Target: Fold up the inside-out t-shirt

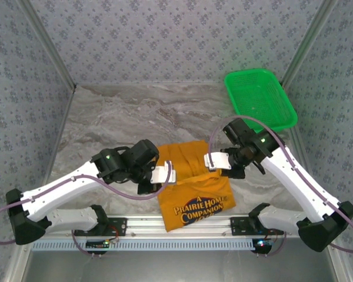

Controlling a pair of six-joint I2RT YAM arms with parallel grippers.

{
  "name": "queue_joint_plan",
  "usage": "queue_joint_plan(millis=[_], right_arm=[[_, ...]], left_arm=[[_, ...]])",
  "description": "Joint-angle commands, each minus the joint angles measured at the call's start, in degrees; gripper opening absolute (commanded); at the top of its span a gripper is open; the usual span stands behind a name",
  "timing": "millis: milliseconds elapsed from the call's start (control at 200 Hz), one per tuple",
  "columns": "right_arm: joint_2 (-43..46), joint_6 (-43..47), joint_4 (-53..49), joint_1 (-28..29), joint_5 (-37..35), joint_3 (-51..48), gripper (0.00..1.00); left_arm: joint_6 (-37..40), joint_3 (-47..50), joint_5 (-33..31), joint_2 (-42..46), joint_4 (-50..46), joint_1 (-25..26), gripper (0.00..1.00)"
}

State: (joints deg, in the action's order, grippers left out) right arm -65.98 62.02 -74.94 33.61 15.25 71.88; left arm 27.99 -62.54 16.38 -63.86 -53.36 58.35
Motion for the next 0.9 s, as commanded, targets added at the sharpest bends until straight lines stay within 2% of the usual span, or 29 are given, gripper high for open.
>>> queue_joint_plan(millis=[0, 105, 245, 415, 600, 770, 895], right_arm=[[-3.2, 1.6, 1.1, -1.2, 3.1, 4.3, 0.0], [-7.5, 2.4, -0.8, -1.7, 4.4, 9.0, 0.0], [-8.1, 2.6, -5.4, -1.9, 4.8, 13.7, 0.0], [-3.8, 3.0, -2.9, -2.9, 4.5, 12.6, 0.0], [-7.0, 3.8, -0.5, -4.6, 4.2, 11.9, 0.0], [-12.3, 3.8, 3.8, -8.2, 6.5, 12.3, 0.0], [-18.3, 4.0, 12.2, -12.4, 13.2, 12.2, 0.0]], left_arm=[[3.3, -3.4, 3.2, -0.7, -3.7, -3.0, 0.0], [4.5, -6.2, 4.9, -2.8, -5.3, -6.0, 0.0], [4.7, -13.5, 6.2, -4.9, -10.0, -6.1, 0.0], [5.6, -17.2, 4.9, -5.0, -11.3, -5.5, 0.0], [9.5, -16.8, 2.8, -7.6, -12.5, -6.7, 0.0], [15.0, -15.2, 3.3, -9.9, -10.1, -14.0, 0.0], [20.1, -13.7, 5.2, -13.6, -5.7, -20.5, 0.0]])
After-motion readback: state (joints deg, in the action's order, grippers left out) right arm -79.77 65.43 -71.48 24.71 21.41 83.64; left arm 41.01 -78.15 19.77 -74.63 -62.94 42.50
